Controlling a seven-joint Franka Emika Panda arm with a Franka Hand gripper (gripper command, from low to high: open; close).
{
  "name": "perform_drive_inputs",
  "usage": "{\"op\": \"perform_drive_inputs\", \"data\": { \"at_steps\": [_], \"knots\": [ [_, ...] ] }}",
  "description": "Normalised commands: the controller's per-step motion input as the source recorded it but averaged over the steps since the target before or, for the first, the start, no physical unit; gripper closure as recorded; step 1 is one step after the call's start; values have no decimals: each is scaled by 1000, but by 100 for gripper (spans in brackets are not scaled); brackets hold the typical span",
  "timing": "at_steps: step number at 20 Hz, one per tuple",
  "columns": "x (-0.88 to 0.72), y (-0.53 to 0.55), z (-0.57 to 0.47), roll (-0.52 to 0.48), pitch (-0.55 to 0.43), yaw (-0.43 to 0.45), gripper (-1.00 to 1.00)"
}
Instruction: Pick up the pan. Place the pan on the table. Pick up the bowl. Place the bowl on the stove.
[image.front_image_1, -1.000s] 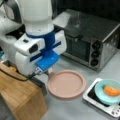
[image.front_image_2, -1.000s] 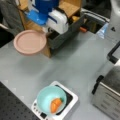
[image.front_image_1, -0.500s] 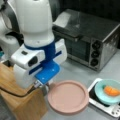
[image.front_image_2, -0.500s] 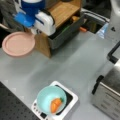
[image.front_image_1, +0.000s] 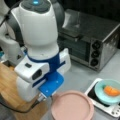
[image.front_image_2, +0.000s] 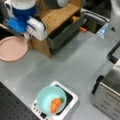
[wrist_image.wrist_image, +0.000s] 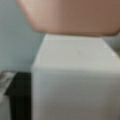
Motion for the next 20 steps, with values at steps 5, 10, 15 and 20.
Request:
{"op": "perform_drive_inputs", "data": {
  "at_steps": [5,10,15,20],
  "knots": [
    [324,-207,-242,84,51,-36,100],
    [237,-174,-247,57,21,-25,100],
    [168,-114,-207,-32,-11,-26,100],
    [150,-15,-271,-145,-34,-81,100]
  ]
}}
